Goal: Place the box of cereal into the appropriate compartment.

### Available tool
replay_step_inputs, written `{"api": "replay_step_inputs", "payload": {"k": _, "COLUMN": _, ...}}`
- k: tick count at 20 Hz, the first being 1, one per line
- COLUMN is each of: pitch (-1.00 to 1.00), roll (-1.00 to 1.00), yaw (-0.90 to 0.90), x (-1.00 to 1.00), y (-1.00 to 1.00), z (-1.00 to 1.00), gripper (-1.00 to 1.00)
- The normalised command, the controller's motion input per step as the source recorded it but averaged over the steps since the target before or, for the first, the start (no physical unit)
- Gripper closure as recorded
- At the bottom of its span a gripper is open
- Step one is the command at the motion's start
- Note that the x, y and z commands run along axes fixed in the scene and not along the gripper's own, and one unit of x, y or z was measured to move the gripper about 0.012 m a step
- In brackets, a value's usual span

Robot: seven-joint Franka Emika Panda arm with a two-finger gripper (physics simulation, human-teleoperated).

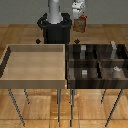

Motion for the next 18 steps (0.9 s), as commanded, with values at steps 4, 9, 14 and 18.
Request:
{"api": "replay_step_inputs", "payload": {"k": 4, "pitch": 0.00, "roll": 0.00, "yaw": 0.00, "x": 0.00, "y": 1.00, "z": 0.00, "gripper": 1.00}}
{"api": "replay_step_inputs", "payload": {"k": 9, "pitch": 0.00, "roll": 0.00, "yaw": 0.00, "x": 0.00, "y": 1.00, "z": 0.00, "gripper": 1.00}}
{"api": "replay_step_inputs", "payload": {"k": 14, "pitch": 0.00, "roll": 0.00, "yaw": 0.00, "x": 0.00, "y": 1.00, "z": 0.00, "gripper": 1.00}}
{"api": "replay_step_inputs", "payload": {"k": 18, "pitch": 0.00, "roll": 0.00, "yaw": 0.00, "x": 0.00, "y": 1.00, "z": 0.00, "gripper": 1.00}}
